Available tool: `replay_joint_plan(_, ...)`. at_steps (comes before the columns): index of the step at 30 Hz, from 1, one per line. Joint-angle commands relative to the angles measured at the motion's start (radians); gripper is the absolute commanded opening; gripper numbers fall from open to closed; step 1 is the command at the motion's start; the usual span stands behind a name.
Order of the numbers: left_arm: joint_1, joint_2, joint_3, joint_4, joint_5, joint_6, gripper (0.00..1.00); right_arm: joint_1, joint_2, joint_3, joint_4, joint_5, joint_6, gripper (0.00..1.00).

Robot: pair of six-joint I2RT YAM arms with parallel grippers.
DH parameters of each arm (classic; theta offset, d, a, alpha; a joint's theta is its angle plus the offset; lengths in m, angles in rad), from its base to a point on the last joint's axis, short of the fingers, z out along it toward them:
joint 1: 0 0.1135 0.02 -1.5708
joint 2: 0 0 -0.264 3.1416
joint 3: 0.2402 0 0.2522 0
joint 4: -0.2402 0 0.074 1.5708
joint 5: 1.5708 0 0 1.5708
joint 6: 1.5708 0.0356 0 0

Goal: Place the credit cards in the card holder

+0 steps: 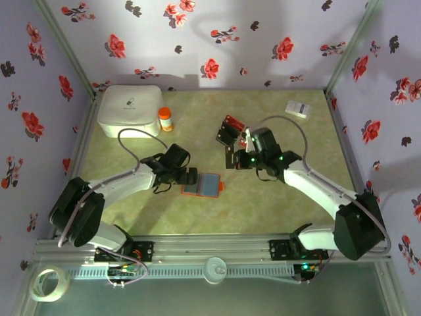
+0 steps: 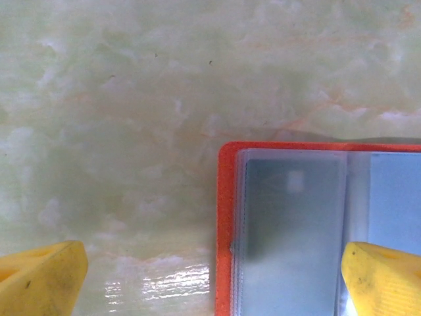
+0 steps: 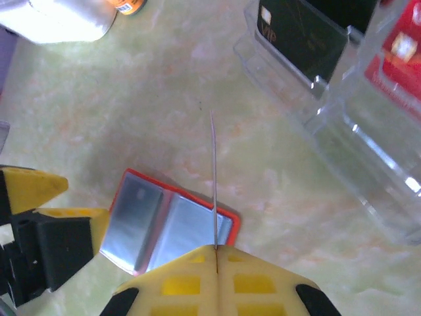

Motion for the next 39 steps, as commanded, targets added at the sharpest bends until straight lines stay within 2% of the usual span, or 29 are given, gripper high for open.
replay_joint_plan(1, -0.012, 0.029, 0.029, -0.041, -0.04, 0.042, 1.0, 0.057, -0.032, -0.116, 0.307, 0.016, 0.222, 0.0)
replay_joint_plan(8, -0.015, 0.056, 0.008, -0.042, -0.063, 0.043, 1.0, 0.156, -0.008, -0.29, 0.574, 0.088, 0.347, 0.0)
replay_joint_plan(16, -0.017, 0.058, -0.04, -0.034, -0.093, 0.022, 1.0, 0.204, 0.111, -0.313, 0.727, 0.076, 0.387, 0.0)
replay_joint_plan(23, -0.021, 0.055, -0.074, -0.032, -0.118, 0.001, 1.0, 0.232, 0.196, -0.31, 0.82, 0.079, 0.408, 0.0)
replay_joint_plan(39, -0.023, 0.032, -0.124, -0.018, -0.119, -0.043, 1.0, 0.262, 0.312, -0.298, 0.892, 0.088, 0.418, 0.0)
